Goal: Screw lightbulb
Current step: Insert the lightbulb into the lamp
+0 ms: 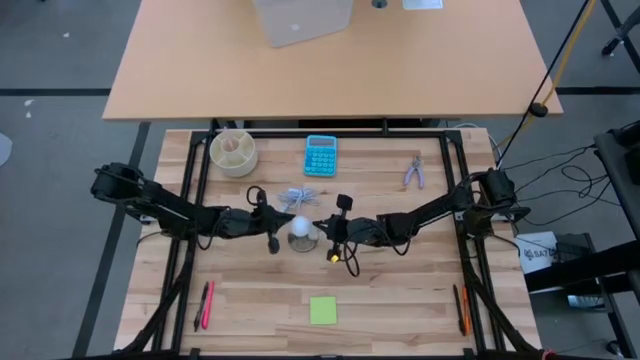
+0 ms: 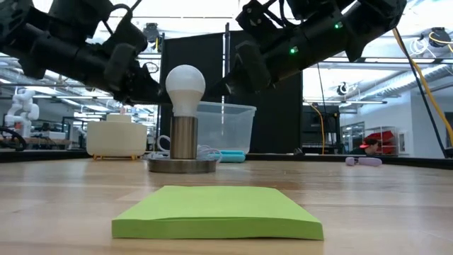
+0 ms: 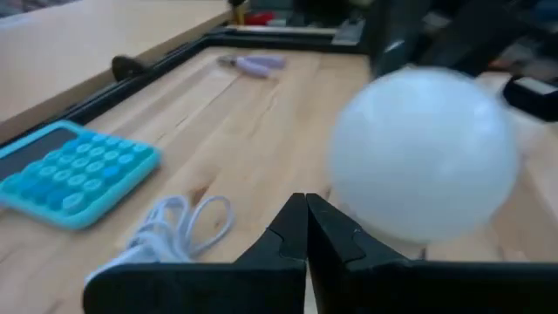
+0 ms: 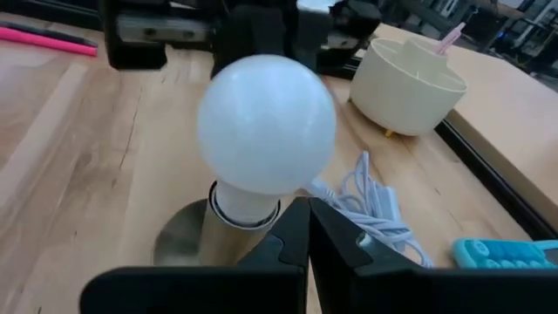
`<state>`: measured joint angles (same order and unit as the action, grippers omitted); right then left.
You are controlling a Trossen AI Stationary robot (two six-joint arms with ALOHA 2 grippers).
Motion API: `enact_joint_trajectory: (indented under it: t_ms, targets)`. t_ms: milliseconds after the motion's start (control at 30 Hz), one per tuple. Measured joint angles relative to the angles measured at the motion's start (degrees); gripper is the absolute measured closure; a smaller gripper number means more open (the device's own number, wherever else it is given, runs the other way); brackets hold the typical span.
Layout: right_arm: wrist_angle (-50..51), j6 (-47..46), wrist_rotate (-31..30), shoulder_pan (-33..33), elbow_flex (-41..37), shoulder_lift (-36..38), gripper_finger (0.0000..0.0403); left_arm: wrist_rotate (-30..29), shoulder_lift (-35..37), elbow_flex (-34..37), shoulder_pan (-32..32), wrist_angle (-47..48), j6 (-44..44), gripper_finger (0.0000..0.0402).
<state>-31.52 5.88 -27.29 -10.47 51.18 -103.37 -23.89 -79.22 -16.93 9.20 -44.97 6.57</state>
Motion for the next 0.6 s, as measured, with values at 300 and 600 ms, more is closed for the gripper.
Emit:
enact_joint_trajectory:
  t_ms: [300,600]
  targets:
    - [0.5,1.1,-0.8,-1.4,0.0,0.0,0.0403,-6.1,0.6,0.0,0.7,1.8,2.1,0.0402]
    - [1.0,-0.9,-1.5,0.3,0.0,0.0,0.0403,-8.8,11.5,-0.1,8.3,5.2,-5.4,0.0402]
